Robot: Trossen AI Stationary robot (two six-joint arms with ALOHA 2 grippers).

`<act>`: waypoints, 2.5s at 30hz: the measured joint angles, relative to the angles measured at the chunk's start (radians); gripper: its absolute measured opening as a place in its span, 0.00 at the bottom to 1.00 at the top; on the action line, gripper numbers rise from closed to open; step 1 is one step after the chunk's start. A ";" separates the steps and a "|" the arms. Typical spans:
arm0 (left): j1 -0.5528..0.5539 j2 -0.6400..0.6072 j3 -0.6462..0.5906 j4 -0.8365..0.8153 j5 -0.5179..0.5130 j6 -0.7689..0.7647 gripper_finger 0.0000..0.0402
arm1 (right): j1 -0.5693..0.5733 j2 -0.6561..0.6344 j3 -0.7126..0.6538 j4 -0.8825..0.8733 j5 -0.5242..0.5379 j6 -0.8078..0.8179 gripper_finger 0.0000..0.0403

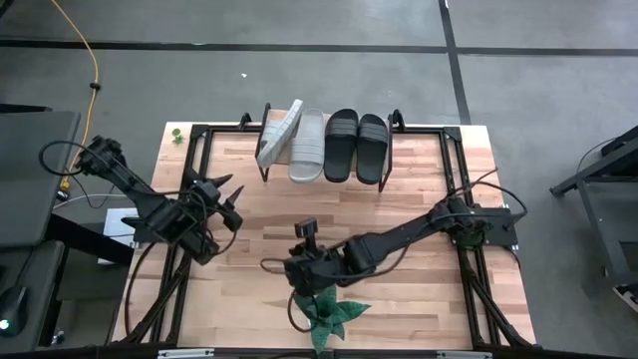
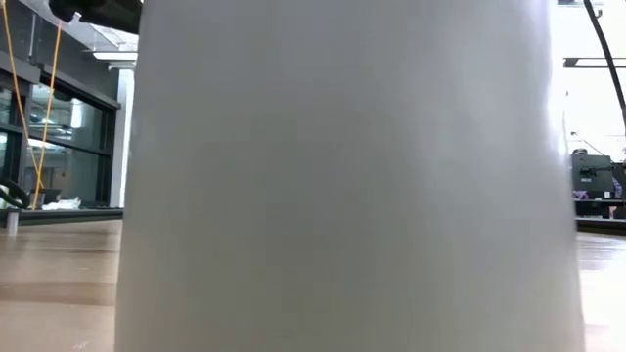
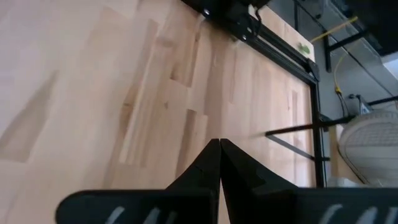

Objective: Pick and place slides into the shelf
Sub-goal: Put the gray slipper on the shelf

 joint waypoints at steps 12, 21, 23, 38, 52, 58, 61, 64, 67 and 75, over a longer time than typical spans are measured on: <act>0.271 0.024 -0.103 0.327 0.083 0.194 0.76 | 0.051 -0.001 0.000 -0.001 0.006 -0.011 0.00; 0.421 0.024 -0.156 0.824 0.234 0.725 0.71 | 0.055 -0.002 0.000 -0.026 -0.002 0.006 0.00; 0.428 0.024 -0.156 0.845 0.237 0.764 0.69 | 0.055 -0.002 0.000 -0.041 -0.003 0.015 0.00; 0.525 0.024 -0.156 1.018 0.348 0.921 0.68 | 0.056 -0.002 0.000 -0.062 -0.005 0.034 0.00; 0.647 0.023 -0.155 1.070 0.491 0.977 0.67 | 0.056 -0.002 0.000 -0.062 -0.011 0.034 0.00; 0.647 0.024 -0.155 1.067 0.486 0.970 0.67 | 0.056 -0.002 0.000 -0.061 -0.012 0.035 0.00; 0.647 0.024 -0.155 1.025 0.468 0.945 0.67 | 0.056 -0.002 0.000 -0.061 -0.012 0.037 0.00; 0.648 0.025 -0.156 0.956 0.424 0.909 0.67 | 0.056 -0.002 0.000 -0.061 -0.012 0.037 0.00; 0.648 0.034 -0.157 0.947 0.413 0.897 0.67 | 0.056 -0.002 0.000 -0.061 -0.012 0.037 0.00; 0.648 0.037 -0.157 0.974 0.423 0.895 0.67 | 0.056 -0.002 0.000 -0.057 -0.012 0.037 0.00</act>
